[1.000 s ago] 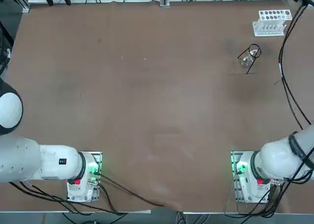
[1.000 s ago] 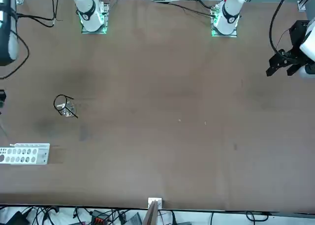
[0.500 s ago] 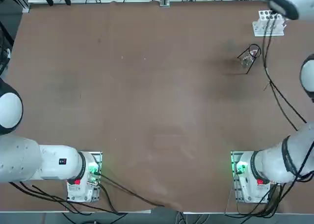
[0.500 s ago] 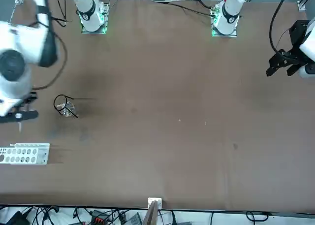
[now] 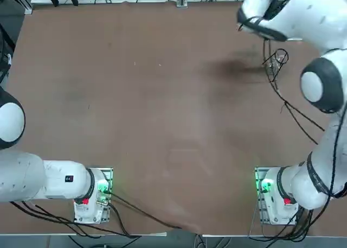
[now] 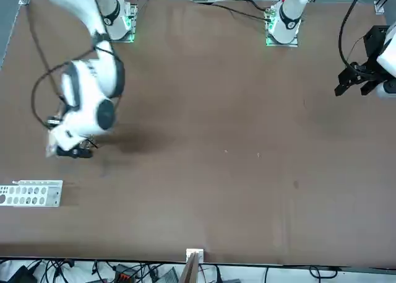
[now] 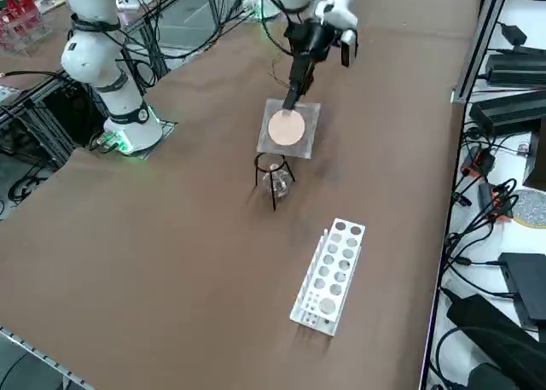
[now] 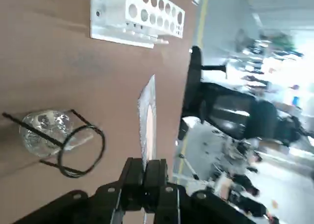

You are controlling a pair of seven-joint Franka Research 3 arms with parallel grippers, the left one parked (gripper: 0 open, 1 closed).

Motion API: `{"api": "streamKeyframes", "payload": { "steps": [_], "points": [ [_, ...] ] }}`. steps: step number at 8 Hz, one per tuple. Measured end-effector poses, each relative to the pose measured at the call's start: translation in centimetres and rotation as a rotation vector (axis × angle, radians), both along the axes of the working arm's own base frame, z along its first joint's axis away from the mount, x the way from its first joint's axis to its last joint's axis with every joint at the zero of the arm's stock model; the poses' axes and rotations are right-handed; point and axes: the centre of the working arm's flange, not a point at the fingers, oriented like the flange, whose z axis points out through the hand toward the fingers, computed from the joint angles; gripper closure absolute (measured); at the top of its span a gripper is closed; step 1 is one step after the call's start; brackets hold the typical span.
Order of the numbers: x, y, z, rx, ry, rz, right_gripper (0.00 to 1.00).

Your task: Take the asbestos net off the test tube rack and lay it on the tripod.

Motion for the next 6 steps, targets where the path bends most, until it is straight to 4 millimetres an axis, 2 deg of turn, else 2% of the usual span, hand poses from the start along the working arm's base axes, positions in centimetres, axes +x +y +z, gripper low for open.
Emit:
{"api": "streamKeyframes", "payload": {
  "steps": [2, 6],
  "points": [
    [-1.1, 1.8, -4.8, -0.123, 0.035, -0.012, 0.98],
    [-2.9, 3.4, -12.2, -0.32, 0.069, -0.039, 0.98]
  ]
}}
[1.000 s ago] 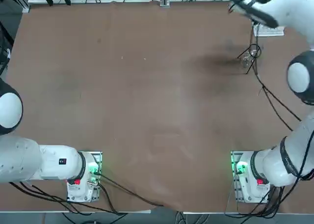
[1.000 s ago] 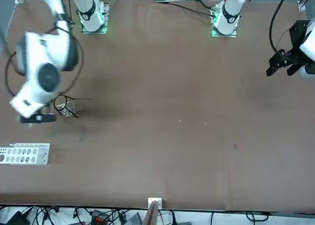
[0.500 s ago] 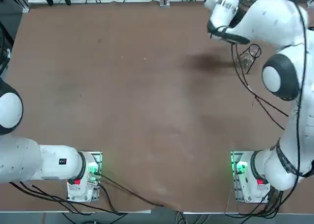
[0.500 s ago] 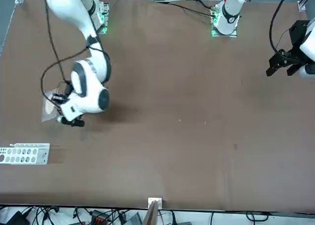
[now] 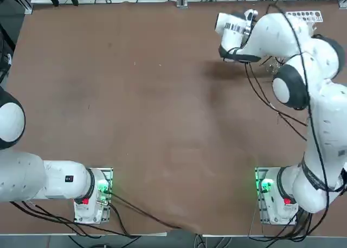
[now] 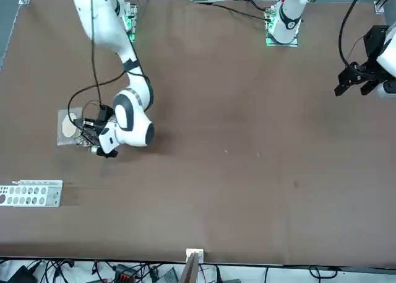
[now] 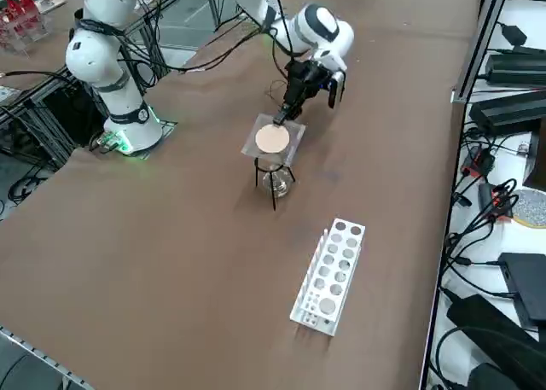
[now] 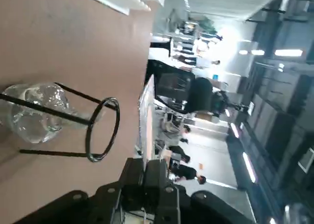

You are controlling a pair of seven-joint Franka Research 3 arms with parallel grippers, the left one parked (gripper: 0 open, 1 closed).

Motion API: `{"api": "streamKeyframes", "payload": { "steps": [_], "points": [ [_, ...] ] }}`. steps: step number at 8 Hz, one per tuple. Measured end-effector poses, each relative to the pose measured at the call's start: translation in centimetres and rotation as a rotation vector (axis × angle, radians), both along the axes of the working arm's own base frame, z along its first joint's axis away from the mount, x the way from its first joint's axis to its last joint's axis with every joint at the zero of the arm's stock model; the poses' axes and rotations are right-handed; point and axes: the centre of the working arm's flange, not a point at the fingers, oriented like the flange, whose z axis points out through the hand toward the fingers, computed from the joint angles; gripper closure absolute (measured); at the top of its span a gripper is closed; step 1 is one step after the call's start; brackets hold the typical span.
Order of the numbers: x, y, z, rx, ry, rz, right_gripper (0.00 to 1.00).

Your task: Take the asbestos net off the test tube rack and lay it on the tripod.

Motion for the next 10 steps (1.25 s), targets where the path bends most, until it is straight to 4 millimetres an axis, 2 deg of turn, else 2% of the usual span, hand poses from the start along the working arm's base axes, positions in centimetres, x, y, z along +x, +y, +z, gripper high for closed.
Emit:
{"api": "streamKeyframes", "payload": {
  "steps": [4, 10],
  "points": [
    [-0.1, -0.3, -3.8, -0.069, -0.067, -0.021, 0.98],
    [-0.4, -0.8, -6.5, -0.127, -0.103, -0.005, 0.98]
  ]
}}
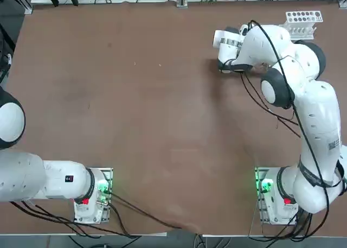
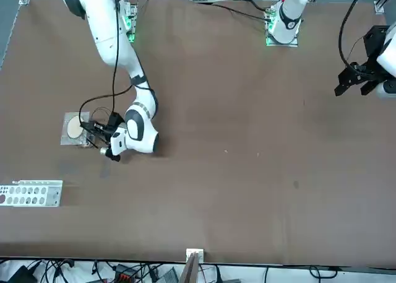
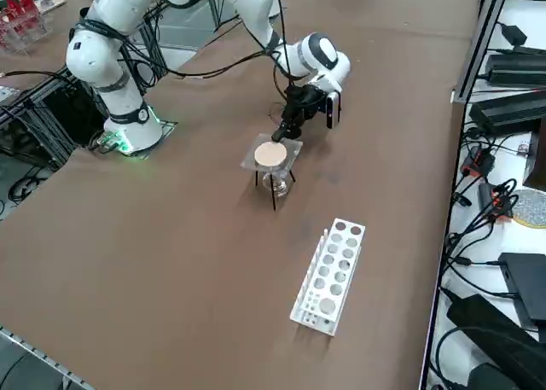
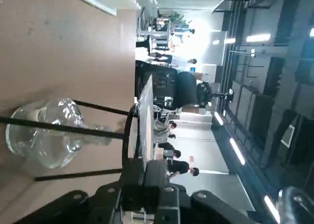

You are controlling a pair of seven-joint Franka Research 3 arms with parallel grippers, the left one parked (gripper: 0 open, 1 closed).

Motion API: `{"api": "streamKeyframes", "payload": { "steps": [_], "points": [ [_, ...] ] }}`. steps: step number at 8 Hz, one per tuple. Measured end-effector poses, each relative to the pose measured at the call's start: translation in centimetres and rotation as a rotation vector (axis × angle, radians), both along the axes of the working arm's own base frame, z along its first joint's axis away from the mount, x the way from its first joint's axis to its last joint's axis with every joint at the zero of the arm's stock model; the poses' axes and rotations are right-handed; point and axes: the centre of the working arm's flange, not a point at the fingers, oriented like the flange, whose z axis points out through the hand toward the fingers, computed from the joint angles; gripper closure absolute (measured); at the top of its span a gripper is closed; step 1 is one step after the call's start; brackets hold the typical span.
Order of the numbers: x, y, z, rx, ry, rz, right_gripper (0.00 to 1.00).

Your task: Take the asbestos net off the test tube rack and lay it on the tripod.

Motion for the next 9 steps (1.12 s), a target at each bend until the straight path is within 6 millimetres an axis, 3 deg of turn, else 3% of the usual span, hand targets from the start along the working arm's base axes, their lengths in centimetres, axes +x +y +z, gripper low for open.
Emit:
{"api": "streamKeyframes", "payload": {
  "steps": [4, 9],
  "points": [
    [-0.2, -0.4, -1.3, -0.025, 0.005, 0.006, 0.98],
    [-0.2, -0.5, -1.5, -0.029, 0.007, 0.004, 0.98]
  ]
}}
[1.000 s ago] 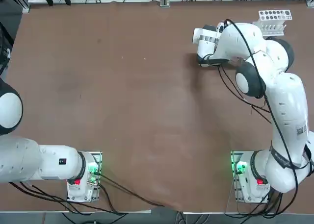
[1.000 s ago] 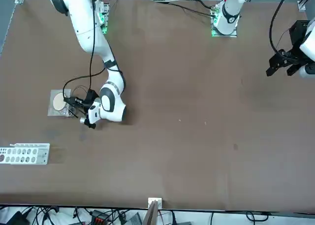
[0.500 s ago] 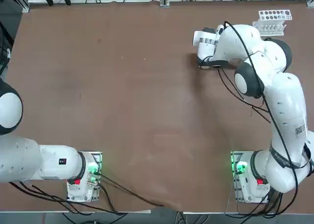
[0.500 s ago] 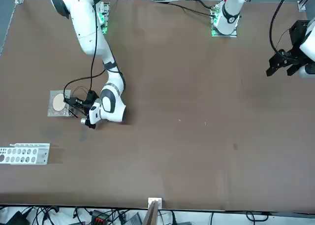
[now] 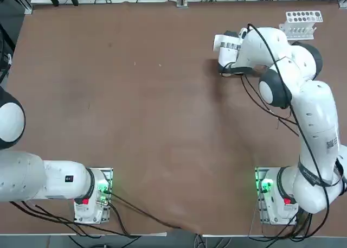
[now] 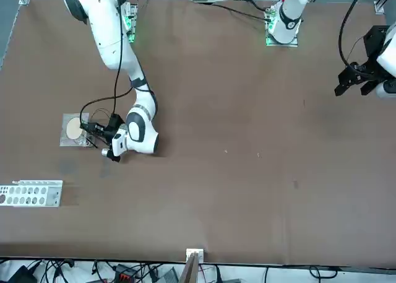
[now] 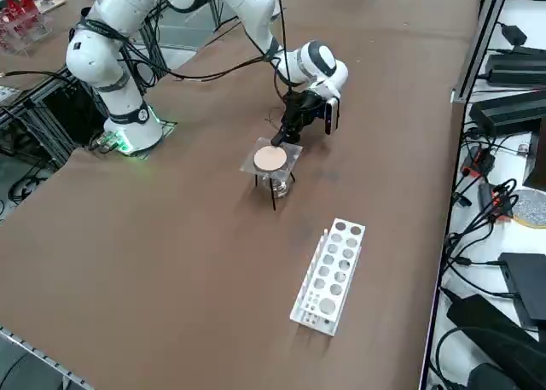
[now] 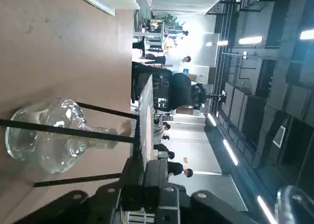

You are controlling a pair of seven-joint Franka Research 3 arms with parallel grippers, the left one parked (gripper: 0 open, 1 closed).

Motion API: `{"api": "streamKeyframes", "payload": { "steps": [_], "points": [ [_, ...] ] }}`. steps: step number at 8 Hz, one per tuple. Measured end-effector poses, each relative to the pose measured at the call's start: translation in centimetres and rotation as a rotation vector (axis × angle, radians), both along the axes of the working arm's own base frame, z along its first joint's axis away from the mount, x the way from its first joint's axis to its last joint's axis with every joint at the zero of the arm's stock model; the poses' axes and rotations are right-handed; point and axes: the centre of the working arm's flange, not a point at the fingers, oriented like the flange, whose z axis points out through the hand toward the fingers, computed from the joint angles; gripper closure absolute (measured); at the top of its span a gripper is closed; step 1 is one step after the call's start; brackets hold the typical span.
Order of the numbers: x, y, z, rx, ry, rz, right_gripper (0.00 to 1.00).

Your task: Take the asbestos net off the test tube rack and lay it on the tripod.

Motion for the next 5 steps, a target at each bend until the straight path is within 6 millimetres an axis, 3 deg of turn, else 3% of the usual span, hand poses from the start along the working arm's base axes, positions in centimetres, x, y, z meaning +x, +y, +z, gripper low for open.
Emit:
{"api": "streamKeyframes", "payload": {
  "steps": [2, 4, 5],
  "points": [
    [0.0, 0.0, 0.0, 0.0, 0.0, 0.0, 0.95],
    [-0.01, 0.0, -0.02, 0.0, 0.0, 0.0, 0.86],
    [0.0, -0.01, -0.02, -0.001, 0.0, 0.0, 0.7]
  ]
}}
